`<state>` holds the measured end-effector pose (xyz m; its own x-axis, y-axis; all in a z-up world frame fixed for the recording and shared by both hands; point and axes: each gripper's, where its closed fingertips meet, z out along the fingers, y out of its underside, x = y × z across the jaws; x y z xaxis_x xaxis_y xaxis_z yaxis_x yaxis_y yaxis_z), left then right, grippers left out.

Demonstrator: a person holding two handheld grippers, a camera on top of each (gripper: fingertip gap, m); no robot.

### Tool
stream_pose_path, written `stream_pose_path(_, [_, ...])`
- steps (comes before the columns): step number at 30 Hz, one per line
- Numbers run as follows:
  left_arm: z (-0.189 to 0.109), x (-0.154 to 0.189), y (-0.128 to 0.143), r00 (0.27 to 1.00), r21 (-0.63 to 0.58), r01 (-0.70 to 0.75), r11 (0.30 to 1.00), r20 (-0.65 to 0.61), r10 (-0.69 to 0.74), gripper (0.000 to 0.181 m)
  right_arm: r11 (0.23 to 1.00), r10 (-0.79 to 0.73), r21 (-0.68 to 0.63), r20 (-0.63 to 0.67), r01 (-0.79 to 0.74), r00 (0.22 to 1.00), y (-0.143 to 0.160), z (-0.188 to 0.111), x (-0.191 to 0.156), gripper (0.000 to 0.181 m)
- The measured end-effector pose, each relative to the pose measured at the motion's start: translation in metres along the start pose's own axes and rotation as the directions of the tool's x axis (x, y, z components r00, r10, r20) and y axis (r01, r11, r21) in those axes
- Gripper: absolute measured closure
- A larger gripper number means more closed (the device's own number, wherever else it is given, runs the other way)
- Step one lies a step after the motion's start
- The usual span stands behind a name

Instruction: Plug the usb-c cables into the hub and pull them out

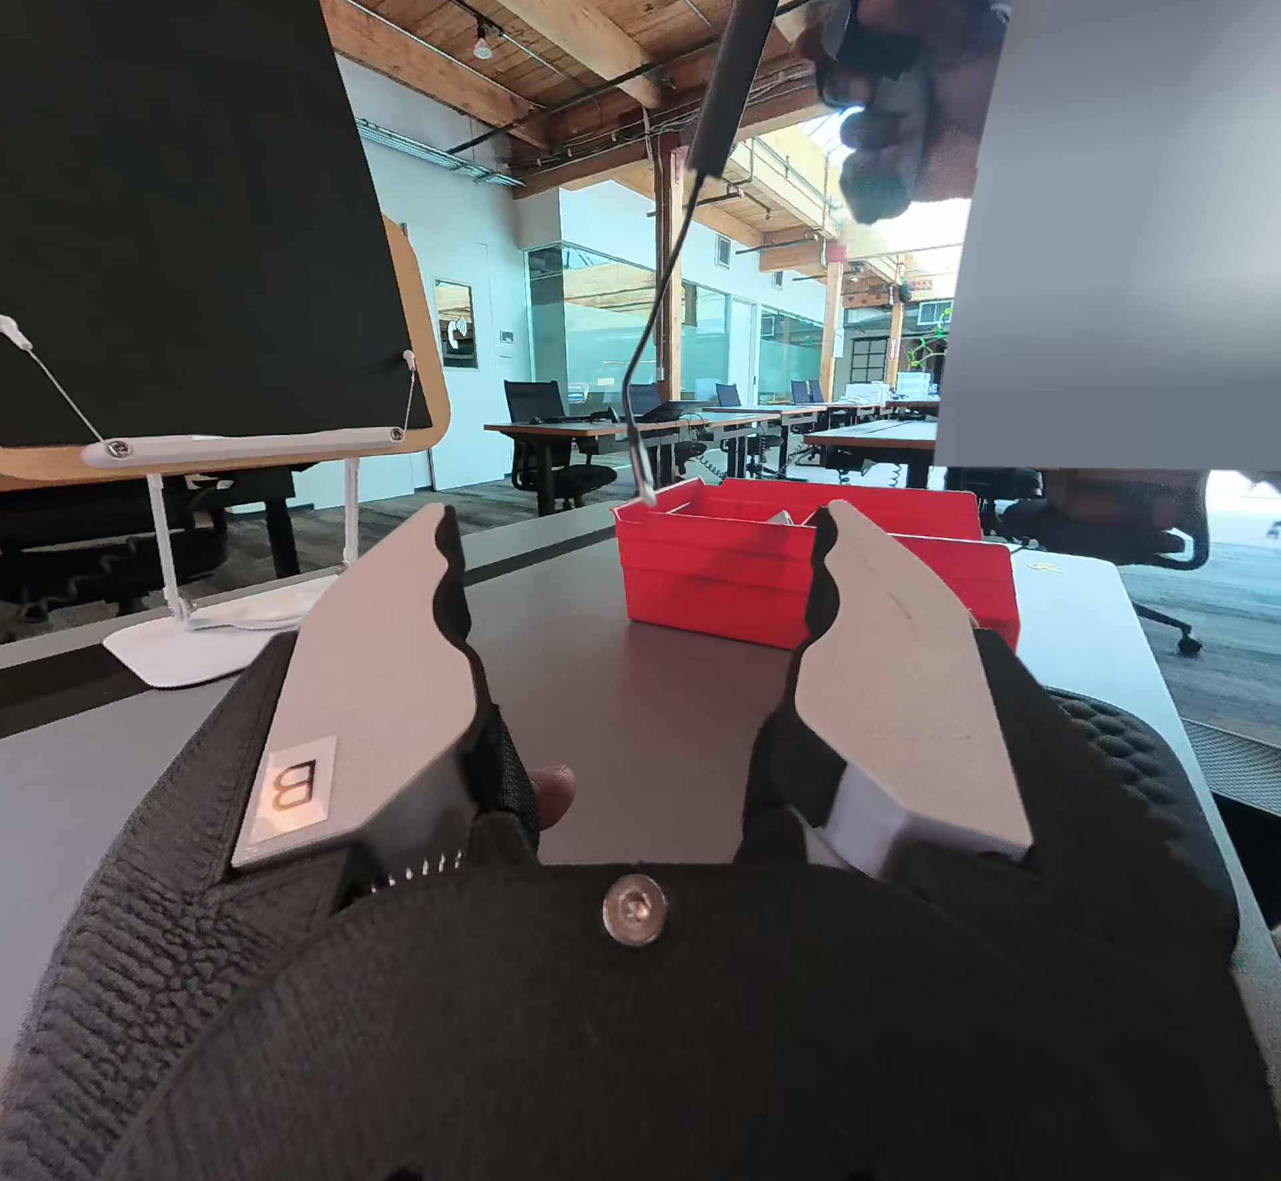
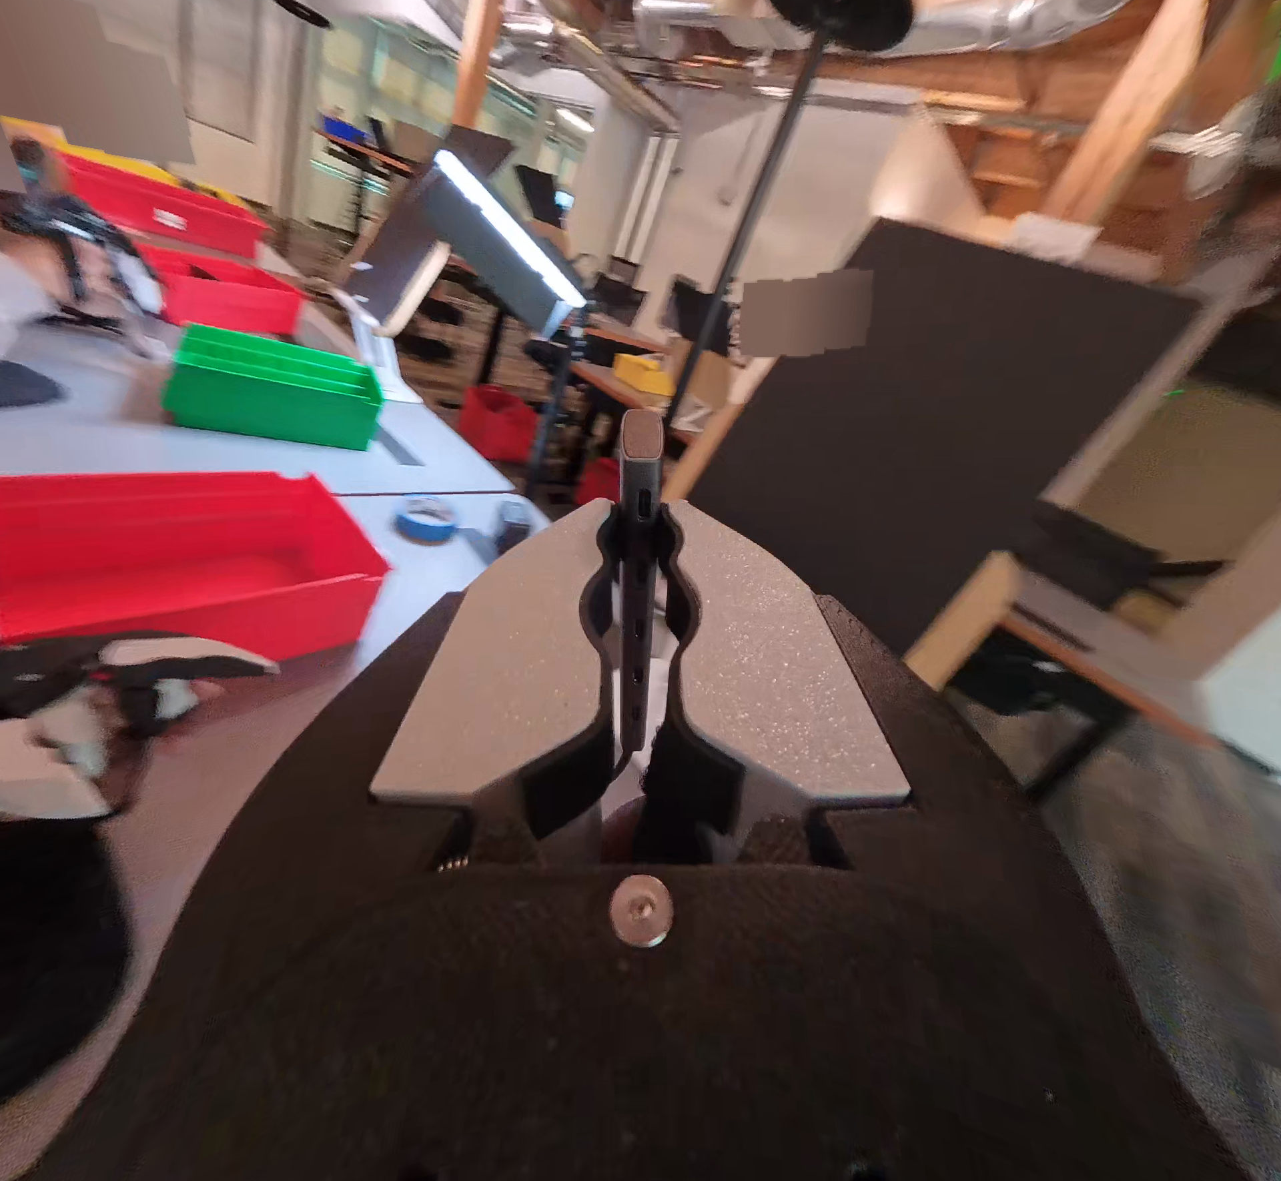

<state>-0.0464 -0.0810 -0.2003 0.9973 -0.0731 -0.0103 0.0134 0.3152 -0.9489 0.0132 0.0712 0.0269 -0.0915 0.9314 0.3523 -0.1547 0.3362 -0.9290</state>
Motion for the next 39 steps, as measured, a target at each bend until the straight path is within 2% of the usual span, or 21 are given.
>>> stream_pose_path(3, [0.000, 0.002, -0.002, 1.000, 0.005, -0.002, 1.000, -0.006, 0.002, 0.089, 0.991, -0.127, -0.057, -0.138, 0.121, 0.982, -0.010, -0.031, 0.041, 0.172])
stream_pose_path(6, [0.001, 0.004, 0.002, 1.000, -0.010, -0.003, 1.000, -0.012, 0.003, 0.090, 0.975, -0.195, -0.155, -0.262, 0.158, 0.945, -0.001, -0.063, 0.072, 0.172])
stream_pose_path(9, [0.002, 0.003, 0.004, 1.000, -0.022, 0.001, 1.000, -0.003, -0.001, 0.090, 0.957, -0.250, -0.230, -0.351, 0.176, 0.902, 0.020, -0.086, 0.087, 0.173])
stream_pose_path(11, [0.001, 0.002, 0.002, 1.000, -0.014, 0.008, 1.000, -0.002, -0.008, 0.090, 0.955, -0.276, -0.210, -0.372, 0.209, 0.886, 0.036, -0.090, 0.086, 0.173])
stream_pose_path(14, [0.000, 0.002, 0.003, 1.000, -0.018, 0.012, 1.000, 0.001, -0.012, 0.091, 0.939, -0.304, -0.276, -0.378, 0.207, 0.875, 0.084, -0.088, 0.086, 0.172])
stream_pose_path(17, [0.001, 0.003, 0.003, 1.000, -0.021, -0.004, 1.000, 0.004, 0.004, 0.091, 0.887, -0.398, -0.380, -0.334, 0.264, 0.854, 0.142, -0.083, 0.076, 0.172])
stream_pose_path(20, [0.001, 0.004, 0.004, 1.000, -0.028, 0.003, 1.000, -0.002, -0.003, 0.092, 0.783, -0.483, -0.555, -0.259, 0.281, 0.836, 0.211, -0.081, 0.068, 0.170])
stream_pose_path(22, [0.000, 0.012, 0.001, 0.998, -0.016, 0.024, 1.000, -0.059, -0.025, 0.104, 0.686, -0.498, -0.685, -0.197, 0.245, 0.845, 0.250, -0.085, 0.065, 0.168])
stream_pose_path(25, [-0.002, 0.017, -0.002, 0.992, -0.006, 0.066, 0.998, -0.105, -0.066, 0.110, 0.615, -0.313, -0.781, -0.112, 0.111, 0.943, 0.294, -0.085, 0.047, 0.160])
stream_pose_path(28, [-0.001, 0.018, -0.003, 0.991, -0.006, 0.077, 0.997, -0.105, -0.077, 0.099, 0.563, -0.109, -0.827, -0.086, -0.009, 0.990, 0.323, -0.082, 0.033, 0.146])
stream_pose_path(31, [0.002, 0.017, -0.006, 0.997, 0.031, 0.032, 0.999, -0.074, -0.030, 0.072, 0.616, 0.071, -0.776, -0.117, -0.136, 0.991, 0.325, -0.069, 0.025, 0.119])
stream_pose_path(32, [0.003, 0.017, -0.009, 0.998, 0.059, 0.000, 0.998, -0.065, 0.004, 0.060, 0.646, 0.099, -0.744, -0.138, -0.169, 0.985, 0.319, -0.066, 0.026, 0.110])
stream_pose_path(35, [0.003, 0.024, -0.025, 0.988, 0.193, -0.135, 0.972, -0.043, 0.146, 0.041, 0.776, 0.107, -0.594, -0.209, -0.213, 0.972, 0.282, -0.062, 0.032, 0.090])
stream_pose_path(37, [0.003, 0.028, -0.028, 0.975, 0.215, -0.211, 0.954, -0.030, 0.222, 0.037, 0.842, 0.115, -0.488, -0.253, -0.229, 0.961, 0.254, -0.068, 0.030, 0.077])
stream_pose_path(39, [0.003, 0.033, -0.027, 0.952, 0.201, -0.293, 0.935, -0.030, 0.305, 0.038, 0.878, 0.123, -0.418, -0.274, -0.233, 0.954, 0.231, -0.081, 0.016, 0.073])
